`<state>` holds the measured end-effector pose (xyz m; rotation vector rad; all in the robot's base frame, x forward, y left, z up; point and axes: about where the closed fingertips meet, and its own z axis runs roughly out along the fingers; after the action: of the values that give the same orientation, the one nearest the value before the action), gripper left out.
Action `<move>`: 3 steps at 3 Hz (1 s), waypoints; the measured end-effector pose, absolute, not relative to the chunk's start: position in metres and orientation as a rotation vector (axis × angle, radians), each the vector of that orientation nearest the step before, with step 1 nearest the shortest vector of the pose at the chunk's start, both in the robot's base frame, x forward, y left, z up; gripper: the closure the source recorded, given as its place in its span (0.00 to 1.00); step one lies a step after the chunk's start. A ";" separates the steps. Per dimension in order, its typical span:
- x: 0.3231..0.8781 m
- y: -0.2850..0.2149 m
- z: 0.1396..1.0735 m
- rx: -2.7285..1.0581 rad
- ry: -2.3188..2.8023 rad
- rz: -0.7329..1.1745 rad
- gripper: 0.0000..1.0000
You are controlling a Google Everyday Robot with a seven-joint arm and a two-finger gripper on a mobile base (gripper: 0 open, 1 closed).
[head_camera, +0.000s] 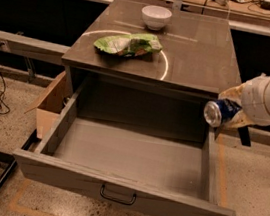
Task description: Pick pepsi can from top drawer and place on counter
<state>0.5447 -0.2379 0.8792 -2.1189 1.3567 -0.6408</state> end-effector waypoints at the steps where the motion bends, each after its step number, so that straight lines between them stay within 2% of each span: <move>1: 0.578 -0.250 0.921 -2.071 1.310 -0.673 1.00; 3: 0.650 -0.254 0.917 -2.208 1.274 -0.473 1.00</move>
Offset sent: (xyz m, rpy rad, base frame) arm 0.1401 -0.0389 0.1473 0.0771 -0.0708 0.0937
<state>0.6497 -0.2536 0.9169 -2.2082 1.2737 -0.4727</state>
